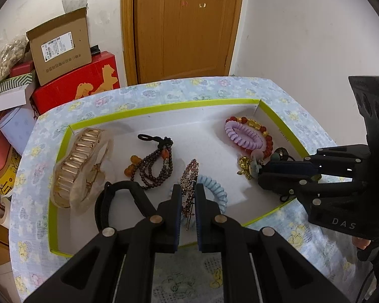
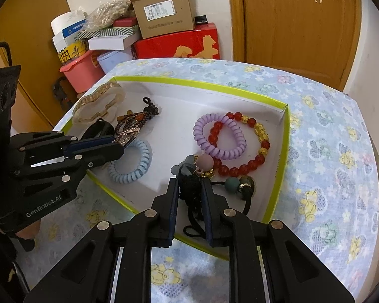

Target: Organize jewelry

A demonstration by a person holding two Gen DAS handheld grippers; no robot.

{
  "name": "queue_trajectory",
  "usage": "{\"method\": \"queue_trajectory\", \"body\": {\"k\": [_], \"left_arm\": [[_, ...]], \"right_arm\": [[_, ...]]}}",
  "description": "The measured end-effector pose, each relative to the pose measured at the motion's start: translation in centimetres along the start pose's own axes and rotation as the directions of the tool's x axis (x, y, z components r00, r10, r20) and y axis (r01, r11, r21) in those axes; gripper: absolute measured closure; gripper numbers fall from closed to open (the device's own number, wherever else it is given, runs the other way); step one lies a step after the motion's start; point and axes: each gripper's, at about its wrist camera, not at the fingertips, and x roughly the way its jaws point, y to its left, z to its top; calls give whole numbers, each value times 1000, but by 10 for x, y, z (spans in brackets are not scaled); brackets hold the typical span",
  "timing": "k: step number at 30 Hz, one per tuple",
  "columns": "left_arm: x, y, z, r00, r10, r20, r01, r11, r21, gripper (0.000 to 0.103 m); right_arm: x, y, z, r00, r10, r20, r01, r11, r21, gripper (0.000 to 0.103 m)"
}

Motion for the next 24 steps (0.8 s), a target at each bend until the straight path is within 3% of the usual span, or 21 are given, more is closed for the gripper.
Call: {"method": "queue_trajectory", "body": {"k": [5, 10, 13, 24], "left_arm": [[0, -2, -1, 1000, -6, -7, 6, 1000, 3, 92], [-3, -5, -1, 1000, -10, -8, 10, 1000, 3, 92], [-7, -5, -1, 1000, -9, -3, 9, 1000, 1, 84], [-31, -8, -4, 1000, 10, 27, -9, 1000, -10, 84]], "right_arm": [[-7, 2, -1, 1000, 4, 13, -4, 1000, 0, 72], [-14, 4, -3, 1000, 5, 22, -5, 1000, -4, 72], [-18, 6, -3, 1000, 5, 28, -4, 1000, -7, 72], [-42, 14, -11, 998, 1, 64, -1, 1000, -1, 71]]}}
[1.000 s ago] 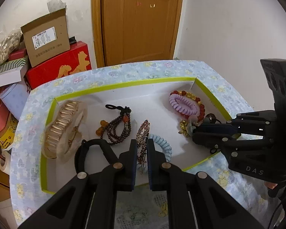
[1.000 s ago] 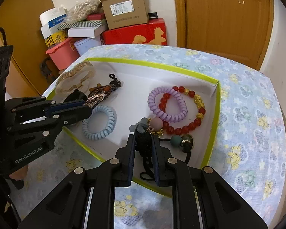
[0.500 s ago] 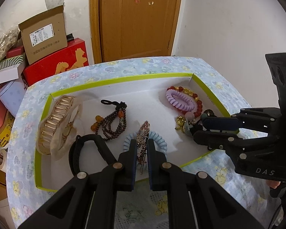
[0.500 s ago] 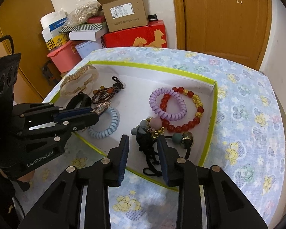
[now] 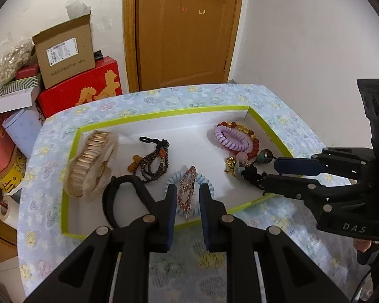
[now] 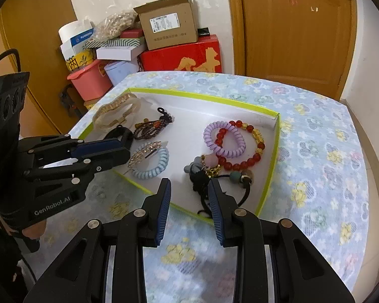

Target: Organize jewelry

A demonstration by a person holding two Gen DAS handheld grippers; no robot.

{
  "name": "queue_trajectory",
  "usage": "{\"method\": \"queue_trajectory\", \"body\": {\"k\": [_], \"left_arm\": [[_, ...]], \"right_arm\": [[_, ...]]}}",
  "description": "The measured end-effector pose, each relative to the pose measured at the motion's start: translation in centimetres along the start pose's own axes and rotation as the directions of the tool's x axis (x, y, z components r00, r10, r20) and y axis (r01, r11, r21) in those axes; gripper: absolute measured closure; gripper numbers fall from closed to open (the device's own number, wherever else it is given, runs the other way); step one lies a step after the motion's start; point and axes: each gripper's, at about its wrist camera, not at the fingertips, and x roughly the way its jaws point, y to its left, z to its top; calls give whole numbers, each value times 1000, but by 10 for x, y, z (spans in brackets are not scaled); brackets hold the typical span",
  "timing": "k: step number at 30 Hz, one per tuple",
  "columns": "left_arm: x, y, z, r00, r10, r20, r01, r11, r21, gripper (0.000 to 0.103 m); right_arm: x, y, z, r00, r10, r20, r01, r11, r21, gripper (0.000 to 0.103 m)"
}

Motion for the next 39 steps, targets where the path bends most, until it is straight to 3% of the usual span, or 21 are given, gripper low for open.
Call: {"method": "queue_trajectory", "body": {"k": [8, 23, 29, 39], "left_arm": [[-35, -8, -17, 999, 27, 24, -26, 1000, -8, 84], [-109, -38, -81, 994, 99, 56, -98, 995, -26, 84], [-125, -47, -106, 989, 142, 43, -141, 990, -29, 84], [-143, -52, -129, 990, 137, 41, -135, 989, -57, 84]], "right_arm": [[-32, 15, -24, 999, -26, 28, 26, 1000, 4, 71], [-93, 59, -91, 994, -91, 54, 92, 996, -13, 66], [-109, 76, -113, 993, -102, 63, 104, 994, -29, 66], [-122, 83, -130, 991, -116, 71, 117, 993, -8, 66]]}}
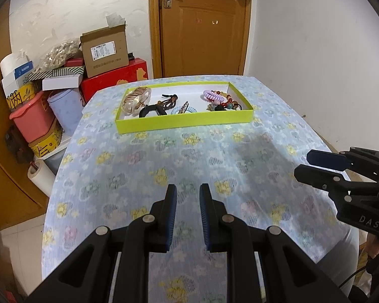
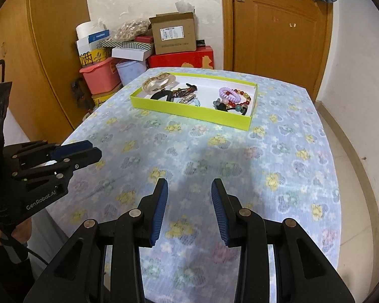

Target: Organize jewelry

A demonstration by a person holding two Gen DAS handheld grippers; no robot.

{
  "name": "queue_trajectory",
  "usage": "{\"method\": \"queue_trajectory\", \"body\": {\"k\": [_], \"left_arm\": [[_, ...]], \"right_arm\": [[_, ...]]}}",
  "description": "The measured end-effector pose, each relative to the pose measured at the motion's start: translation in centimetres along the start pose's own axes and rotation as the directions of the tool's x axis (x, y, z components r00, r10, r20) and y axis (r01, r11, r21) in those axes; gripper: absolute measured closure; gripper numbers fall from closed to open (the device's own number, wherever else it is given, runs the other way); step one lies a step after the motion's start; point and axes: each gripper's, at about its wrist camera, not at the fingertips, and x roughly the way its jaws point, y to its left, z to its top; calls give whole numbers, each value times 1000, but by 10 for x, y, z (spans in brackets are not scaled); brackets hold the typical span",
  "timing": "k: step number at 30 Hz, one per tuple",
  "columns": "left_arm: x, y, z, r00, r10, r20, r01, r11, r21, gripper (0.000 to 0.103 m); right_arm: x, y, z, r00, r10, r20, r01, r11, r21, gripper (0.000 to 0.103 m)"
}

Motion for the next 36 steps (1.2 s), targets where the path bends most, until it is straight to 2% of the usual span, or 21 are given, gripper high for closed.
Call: {"method": "queue_trajectory", "body": {"k": [36], "left_arm": [[7, 3, -8, 1000, 5, -21, -5, 1000, -16, 84]], "right_arm": [[12, 1, 0, 1000, 4, -29, -4, 1000, -7, 66]]}}
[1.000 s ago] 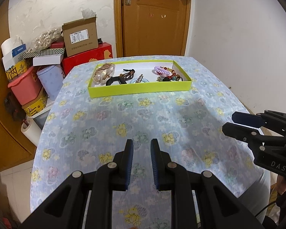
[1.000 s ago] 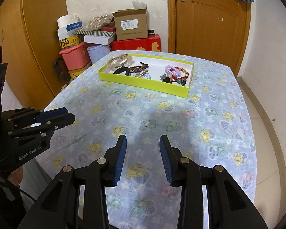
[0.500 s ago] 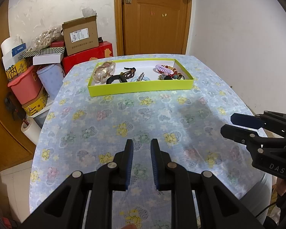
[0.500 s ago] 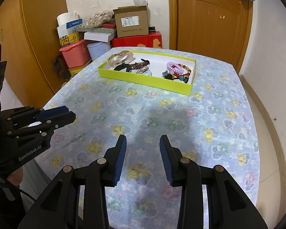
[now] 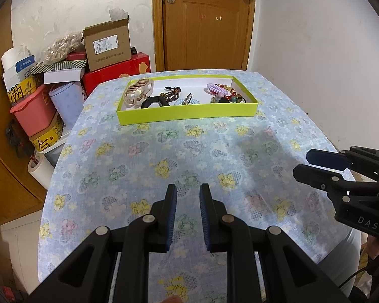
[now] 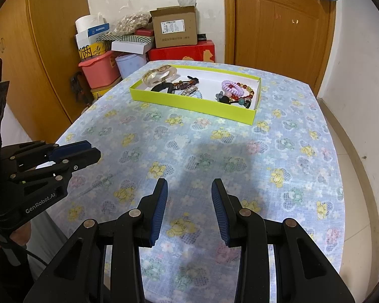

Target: Organize jewelry

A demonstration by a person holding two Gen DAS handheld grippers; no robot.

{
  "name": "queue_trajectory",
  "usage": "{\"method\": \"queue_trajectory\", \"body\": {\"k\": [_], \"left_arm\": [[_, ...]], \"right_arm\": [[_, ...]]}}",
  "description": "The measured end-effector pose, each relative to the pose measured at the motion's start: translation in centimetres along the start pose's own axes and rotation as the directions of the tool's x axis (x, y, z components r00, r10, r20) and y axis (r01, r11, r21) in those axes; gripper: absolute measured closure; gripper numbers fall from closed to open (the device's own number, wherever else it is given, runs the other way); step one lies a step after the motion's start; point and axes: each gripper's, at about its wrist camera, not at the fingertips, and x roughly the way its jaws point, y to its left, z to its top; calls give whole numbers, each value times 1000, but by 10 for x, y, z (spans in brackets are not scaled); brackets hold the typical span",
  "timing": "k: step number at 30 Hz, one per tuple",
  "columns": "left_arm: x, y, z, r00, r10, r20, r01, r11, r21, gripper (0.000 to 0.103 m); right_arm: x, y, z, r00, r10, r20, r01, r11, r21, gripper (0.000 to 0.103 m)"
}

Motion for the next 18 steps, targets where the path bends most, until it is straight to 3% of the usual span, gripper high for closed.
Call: {"method": "queue_trajectory", "body": {"k": [18], "left_arm": [[-1, -1, 0, 1000, 12, -2, -12, 1000, -2, 84]], "right_arm": [[0, 0, 0, 1000, 0, -1, 0, 1000, 0, 66]]}}
